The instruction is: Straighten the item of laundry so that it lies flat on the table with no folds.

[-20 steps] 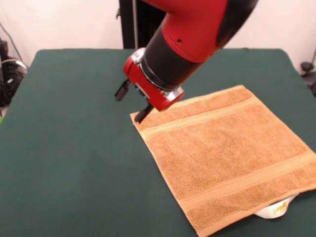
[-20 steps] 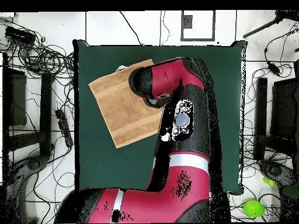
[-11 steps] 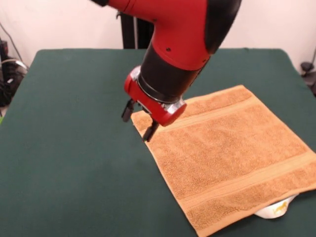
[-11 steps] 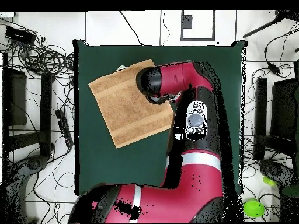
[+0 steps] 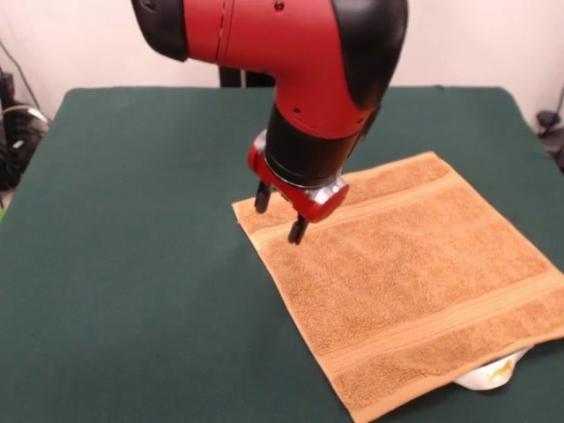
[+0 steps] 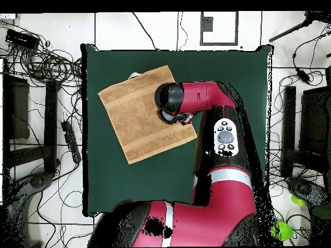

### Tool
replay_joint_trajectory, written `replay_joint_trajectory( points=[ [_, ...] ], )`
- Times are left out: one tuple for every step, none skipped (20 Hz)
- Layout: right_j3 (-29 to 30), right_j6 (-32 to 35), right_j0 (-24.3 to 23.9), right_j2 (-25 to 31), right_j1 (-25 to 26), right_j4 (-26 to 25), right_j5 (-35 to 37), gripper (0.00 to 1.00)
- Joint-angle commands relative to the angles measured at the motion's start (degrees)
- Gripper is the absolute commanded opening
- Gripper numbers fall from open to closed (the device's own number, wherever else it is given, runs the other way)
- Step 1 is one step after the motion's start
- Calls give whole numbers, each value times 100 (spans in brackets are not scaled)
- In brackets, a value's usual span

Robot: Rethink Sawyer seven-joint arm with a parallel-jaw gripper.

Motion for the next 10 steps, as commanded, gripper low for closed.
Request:
replay_joint_trajectory(
  points=[
    [831, -621, 150, 716, 114, 278, 159, 100],
    [765, -601, 206, 644, 158, 219, 253, 100],
    [649, -592, 296, 521, 226, 83, 366, 100],
    [510, -584, 360, 434, 323, -16, 479, 100],
    [372, -577, 425, 348, 420, -116, 592, 100],
    [235, -564, 450, 303, 532, -180, 640, 100],
    [182, -505, 474, 261, 609, -231, 614, 100],
    [102, -457, 512, 204, 673, -292, 659, 100],
    [53, -424, 533, 174, 740, -329, 682, 100],
    [-70, -379, 540, 145, 835, -363, 692, 100]
  ],
)
